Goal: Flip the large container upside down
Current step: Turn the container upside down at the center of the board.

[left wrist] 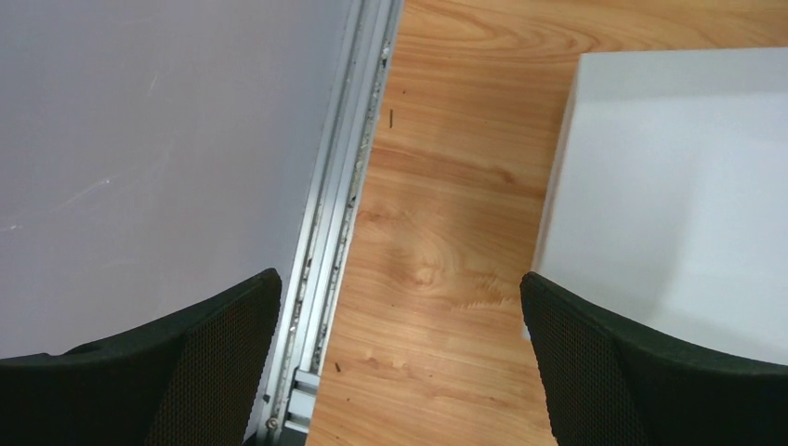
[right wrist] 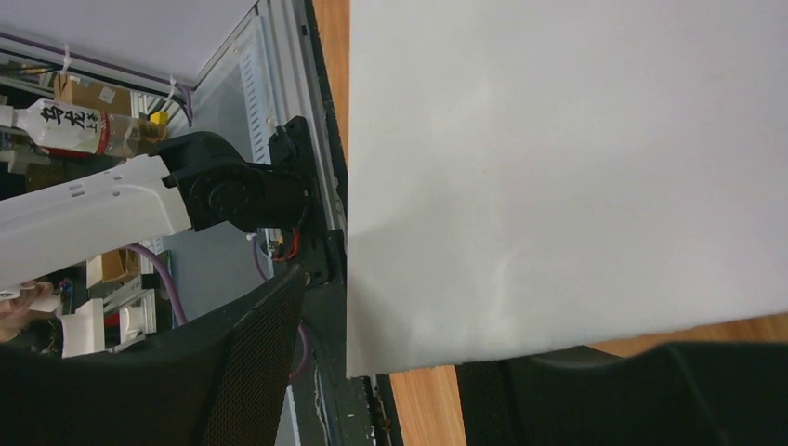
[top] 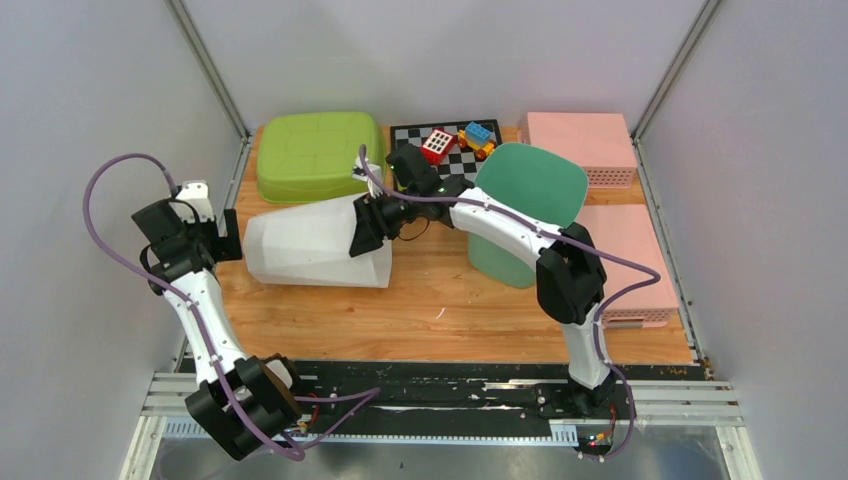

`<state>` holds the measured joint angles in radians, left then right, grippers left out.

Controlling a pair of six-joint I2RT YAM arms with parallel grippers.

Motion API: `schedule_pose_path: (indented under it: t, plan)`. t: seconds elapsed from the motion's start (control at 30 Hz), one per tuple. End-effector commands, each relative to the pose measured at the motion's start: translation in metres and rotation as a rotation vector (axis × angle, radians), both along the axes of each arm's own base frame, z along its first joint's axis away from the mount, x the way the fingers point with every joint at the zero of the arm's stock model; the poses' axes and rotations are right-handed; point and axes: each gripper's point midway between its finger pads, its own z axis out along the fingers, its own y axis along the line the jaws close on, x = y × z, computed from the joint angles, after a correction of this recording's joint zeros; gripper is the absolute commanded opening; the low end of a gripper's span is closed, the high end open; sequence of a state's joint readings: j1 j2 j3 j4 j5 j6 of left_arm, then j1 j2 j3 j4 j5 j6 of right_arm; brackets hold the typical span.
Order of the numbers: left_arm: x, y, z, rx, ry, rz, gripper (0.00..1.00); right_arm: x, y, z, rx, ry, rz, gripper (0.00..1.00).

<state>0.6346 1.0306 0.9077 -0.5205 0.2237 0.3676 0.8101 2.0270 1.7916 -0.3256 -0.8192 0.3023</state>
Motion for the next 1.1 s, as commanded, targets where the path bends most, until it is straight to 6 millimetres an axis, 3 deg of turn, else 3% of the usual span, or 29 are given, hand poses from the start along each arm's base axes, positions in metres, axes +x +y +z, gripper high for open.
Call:
schedule_pose_path:
  t: [0.0, 0.4, 0.53, 0.73, 0.93, 1.07]
  plan:
    - [0.005, -0.021, 0.006, -0.12, -0.033, -0.054, 1.0, -0.018, 0.016, 0.015, 0.036, -0.011, 0.057, 0.6]
    - [0.018, -0.052, 0.01, -0.301, -0.034, -0.179, 1.0, -0.002, -0.032, 0.021, -0.051, -0.165, -0.003, 0.62]
    - [0.019, -0.061, 0.011, -0.349, -0.02, -0.22, 1.0, 0.001, -0.043, 0.032, -0.044, -0.179, -0.021, 0.63]
    - [0.018, -0.065, 0.004, -0.395, 0.027, -0.245, 1.0, 0.0, -0.043, 0.052, -0.001, -0.158, -0.047, 0.63]
    - [0.032, -0.059, -0.015, -0.445, 0.052, -0.255, 1.0, -0.005, -0.039, 0.051, 0.02, -0.116, -0.044, 0.62]
    - [0.044, -0.068, -0.023, -0.535, 0.03, -0.305, 1.0, -0.006, -0.036, 0.048, 0.018, -0.116, -0.041, 0.61]
